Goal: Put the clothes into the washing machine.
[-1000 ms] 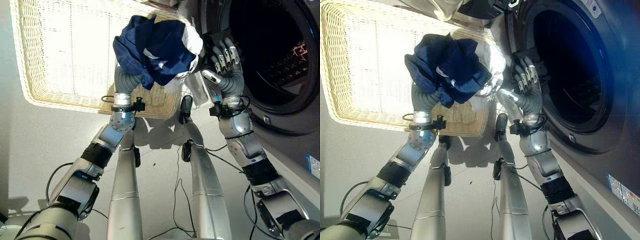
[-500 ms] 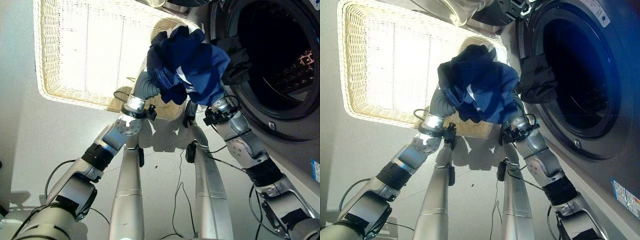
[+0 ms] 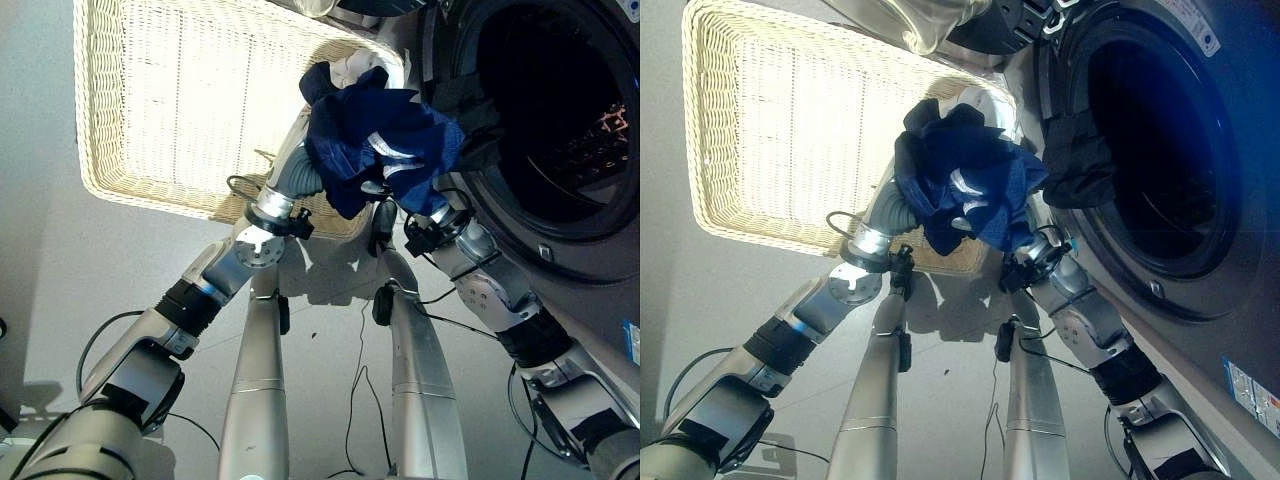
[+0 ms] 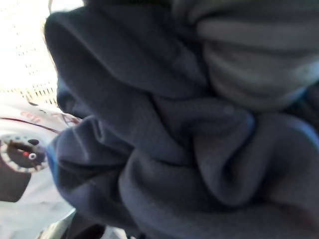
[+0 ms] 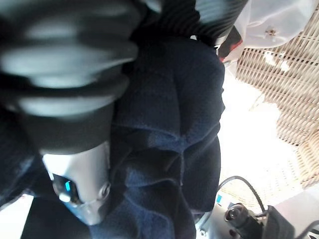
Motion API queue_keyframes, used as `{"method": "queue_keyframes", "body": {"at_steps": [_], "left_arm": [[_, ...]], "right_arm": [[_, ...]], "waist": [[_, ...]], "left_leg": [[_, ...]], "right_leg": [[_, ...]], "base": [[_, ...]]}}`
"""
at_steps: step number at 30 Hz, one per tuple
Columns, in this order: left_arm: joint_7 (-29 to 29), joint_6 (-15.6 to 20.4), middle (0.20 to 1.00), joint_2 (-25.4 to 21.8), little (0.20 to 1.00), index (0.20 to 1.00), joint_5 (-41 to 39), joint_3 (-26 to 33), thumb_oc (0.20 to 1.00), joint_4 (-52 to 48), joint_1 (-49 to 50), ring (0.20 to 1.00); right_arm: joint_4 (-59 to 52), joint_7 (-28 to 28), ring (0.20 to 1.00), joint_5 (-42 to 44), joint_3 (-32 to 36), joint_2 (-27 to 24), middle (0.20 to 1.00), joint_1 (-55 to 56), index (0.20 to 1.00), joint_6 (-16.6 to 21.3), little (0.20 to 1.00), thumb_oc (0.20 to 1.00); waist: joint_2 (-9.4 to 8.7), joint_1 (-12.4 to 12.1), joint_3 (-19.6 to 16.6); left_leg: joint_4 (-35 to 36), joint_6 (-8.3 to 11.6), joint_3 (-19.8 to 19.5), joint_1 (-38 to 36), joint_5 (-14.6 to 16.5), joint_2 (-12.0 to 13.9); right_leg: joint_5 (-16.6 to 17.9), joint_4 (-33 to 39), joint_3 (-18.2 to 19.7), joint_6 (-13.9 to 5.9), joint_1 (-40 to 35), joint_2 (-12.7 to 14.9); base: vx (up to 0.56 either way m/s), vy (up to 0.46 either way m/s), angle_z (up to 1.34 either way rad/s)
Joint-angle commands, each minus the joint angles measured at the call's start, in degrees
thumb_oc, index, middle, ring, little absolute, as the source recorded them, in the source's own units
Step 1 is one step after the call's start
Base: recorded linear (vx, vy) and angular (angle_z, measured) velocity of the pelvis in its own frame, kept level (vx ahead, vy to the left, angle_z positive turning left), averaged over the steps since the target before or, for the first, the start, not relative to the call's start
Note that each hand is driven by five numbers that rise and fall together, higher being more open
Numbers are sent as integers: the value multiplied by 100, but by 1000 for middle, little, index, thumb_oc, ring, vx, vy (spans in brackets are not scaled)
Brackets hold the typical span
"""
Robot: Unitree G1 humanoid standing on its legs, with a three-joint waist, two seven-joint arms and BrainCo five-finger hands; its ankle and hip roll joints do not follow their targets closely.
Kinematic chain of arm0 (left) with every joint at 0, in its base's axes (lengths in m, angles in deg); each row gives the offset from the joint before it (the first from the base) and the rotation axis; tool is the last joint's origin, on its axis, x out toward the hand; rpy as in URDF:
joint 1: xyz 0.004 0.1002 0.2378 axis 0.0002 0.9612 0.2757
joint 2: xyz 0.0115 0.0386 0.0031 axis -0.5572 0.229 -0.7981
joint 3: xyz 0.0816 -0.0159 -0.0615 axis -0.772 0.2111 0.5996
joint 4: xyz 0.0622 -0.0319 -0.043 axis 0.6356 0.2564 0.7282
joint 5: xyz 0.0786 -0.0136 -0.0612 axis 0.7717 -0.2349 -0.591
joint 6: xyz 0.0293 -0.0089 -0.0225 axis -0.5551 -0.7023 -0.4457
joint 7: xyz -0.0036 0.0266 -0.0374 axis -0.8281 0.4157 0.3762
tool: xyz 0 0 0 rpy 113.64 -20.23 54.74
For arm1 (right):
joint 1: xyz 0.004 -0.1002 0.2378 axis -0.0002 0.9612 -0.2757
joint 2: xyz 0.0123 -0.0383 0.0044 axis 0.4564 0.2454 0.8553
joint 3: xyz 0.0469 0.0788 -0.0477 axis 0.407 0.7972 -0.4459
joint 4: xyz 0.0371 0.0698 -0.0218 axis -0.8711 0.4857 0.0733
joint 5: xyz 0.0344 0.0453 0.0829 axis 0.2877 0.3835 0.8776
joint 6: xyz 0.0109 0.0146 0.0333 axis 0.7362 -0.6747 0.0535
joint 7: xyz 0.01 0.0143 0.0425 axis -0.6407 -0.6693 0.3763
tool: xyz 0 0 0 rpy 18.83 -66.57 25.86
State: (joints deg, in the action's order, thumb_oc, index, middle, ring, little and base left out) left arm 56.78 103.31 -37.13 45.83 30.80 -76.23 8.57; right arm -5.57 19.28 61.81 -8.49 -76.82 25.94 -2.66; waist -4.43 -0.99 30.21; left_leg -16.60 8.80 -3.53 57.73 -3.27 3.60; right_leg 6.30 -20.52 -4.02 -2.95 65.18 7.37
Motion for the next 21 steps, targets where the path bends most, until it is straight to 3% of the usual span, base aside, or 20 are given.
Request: {"method": "queue_keyframes", "body": {"at_steps": [1,2,3,11,19,20,21], "left_arm": [[-9,-106,200,195,200,200,360,-191,200,-658,-135,200],[-9,-160,200,204,200,200,388,-209,200,-658,-141,200],[5,-233,200,209,200,200,419,-224,200,-648,-154,200],[-24,-588,200,218,200,200,376,-287,200,-578,-198,200],[-66,-811,200,242,200,200,430,-249,200,-565,-140,200],[-103,-848,278,242,278,278,427,-246,278,-576,-134,278],[-205,-910,573,245,573,573,433,-242,573,-571,-128,573]], "right_arm": [[-942,296,940,313,-191,43,940,-35,940,392,940,940],[-946,297,686,345,-201,44,686,-49,686,406,686,686],[-939,315,200,355,-204,59,200,-56,200,424,200,200],[-929,328,200,397,-216,142,200,-51,200,576,200,200],[-965,366,200,480,-203,178,200,-48,200,440,200,200],[-966,356,200,494,-209,179,200,-38,200,449,200,200],[-942,346,200,508,-204,180,200,-36,200,476,200,200]], "waist": [[334,116,-42],[337,119,-42],[344,122,-42],[372,132,-42],[377,128,-42],[376,125,-42],[375,122,-42]], "left_leg": [[176,-578,81,-6,-289,-810],[167,-577,89,3,-293,-806],[163,-578,95,8,-296,-806],[167,-565,110,39,-328,-794],[192,-561,122,35,-365,-780],[188,-560,121,41,-369,-781],[187,-560,120,42,-371,-781]], "right_leg": [[170,70,-708,-514,-303,-397],[170,62,-707,-515,-296,-397],[172,64,-703,-515,-291,-400],[198,69,-685,-520,-254,-403],[222,80,-683,-514,-252,-413],[221,81,-684,-515,-253,-413],[220,82,-686,-515,-255,-412]], "base": [[0,0,0],[0,0,0],[0,0,0],[0,0,0],[0,0,0],[0,0,0],[0,0,0]]}}
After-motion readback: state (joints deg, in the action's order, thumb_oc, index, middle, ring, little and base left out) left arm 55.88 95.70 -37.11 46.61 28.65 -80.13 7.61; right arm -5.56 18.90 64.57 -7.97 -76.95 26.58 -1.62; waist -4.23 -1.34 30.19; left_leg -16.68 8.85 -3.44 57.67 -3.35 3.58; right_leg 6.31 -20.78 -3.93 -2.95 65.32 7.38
